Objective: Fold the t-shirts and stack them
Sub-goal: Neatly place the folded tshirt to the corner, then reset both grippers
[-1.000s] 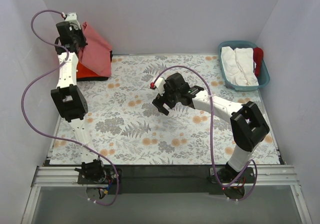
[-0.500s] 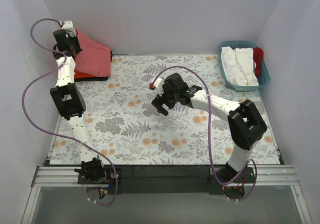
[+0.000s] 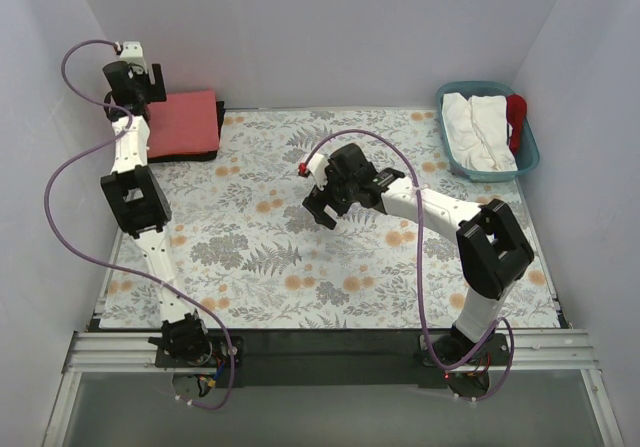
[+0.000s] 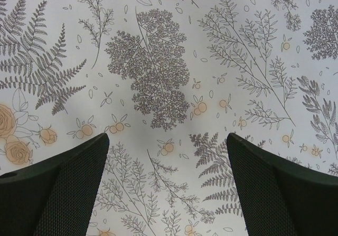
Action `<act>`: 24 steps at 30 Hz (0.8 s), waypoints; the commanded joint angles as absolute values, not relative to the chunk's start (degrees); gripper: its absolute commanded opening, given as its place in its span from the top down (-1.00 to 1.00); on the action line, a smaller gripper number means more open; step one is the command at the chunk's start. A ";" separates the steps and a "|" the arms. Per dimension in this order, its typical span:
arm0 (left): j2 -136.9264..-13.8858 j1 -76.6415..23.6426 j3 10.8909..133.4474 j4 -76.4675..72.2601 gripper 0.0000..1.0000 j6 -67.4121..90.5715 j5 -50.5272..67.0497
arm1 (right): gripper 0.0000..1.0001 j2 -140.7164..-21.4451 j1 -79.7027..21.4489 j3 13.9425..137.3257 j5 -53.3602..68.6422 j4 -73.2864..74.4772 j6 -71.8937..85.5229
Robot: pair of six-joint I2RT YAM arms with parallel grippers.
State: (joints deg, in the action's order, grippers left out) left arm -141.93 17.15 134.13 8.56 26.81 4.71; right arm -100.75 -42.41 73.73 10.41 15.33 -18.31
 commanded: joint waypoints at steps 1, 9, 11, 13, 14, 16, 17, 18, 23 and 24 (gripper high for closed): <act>-134.49 16.96 135.27 9.22 -0.64 25.49 4.83 | -0.97 -96.86 -41.05 75.24 9.84 15.82 -17.76; -122.71 14.60 128.59 24.48 -0.71 30.75 14.38 | -0.97 -88.96 -34.55 71.99 9.76 16.26 -16.88; -120.77 13.10 128.06 28.20 -0.72 31.81 14.85 | -0.97 -87.20 -32.26 71.11 9.76 16.96 -16.53; -117.70 10.64 126.22 33.12 -0.73 33.31 16.08 | -0.97 -84.82 -29.29 70.58 10.63 17.92 -16.00; -116.64 9.76 125.43 34.44 -0.75 33.83 16.69 | -0.97 -84.03 -28.14 70.14 10.98 18.80 -15.65; -113.13 7.39 121.58 37.78 -0.78 35.50 19.92 | -0.97 -81.75 -24.81 69.44 11.07 19.77 -15.38; -112.07 6.51 119.99 38.75 -0.79 35.86 21.00 | -0.97 -80.87 -23.48 68.74 11.51 20.91 -15.21; -110.67 4.59 118.40 40.24 -0.79 36.38 21.18 | -0.97 -79.38 -22.34 68.38 11.69 21.53 -14.77; -100.13 0.79 99.73 39.82 -0.81 41.65 25.03 | -0.97 -74.89 -15.83 66.36 13.88 26.62 -13.10; -98.28 -1.56 95.75 37.81 -0.81 42.10 25.31 | -0.97 -73.58 -14.86 65.75 14.15 28.37 -12.83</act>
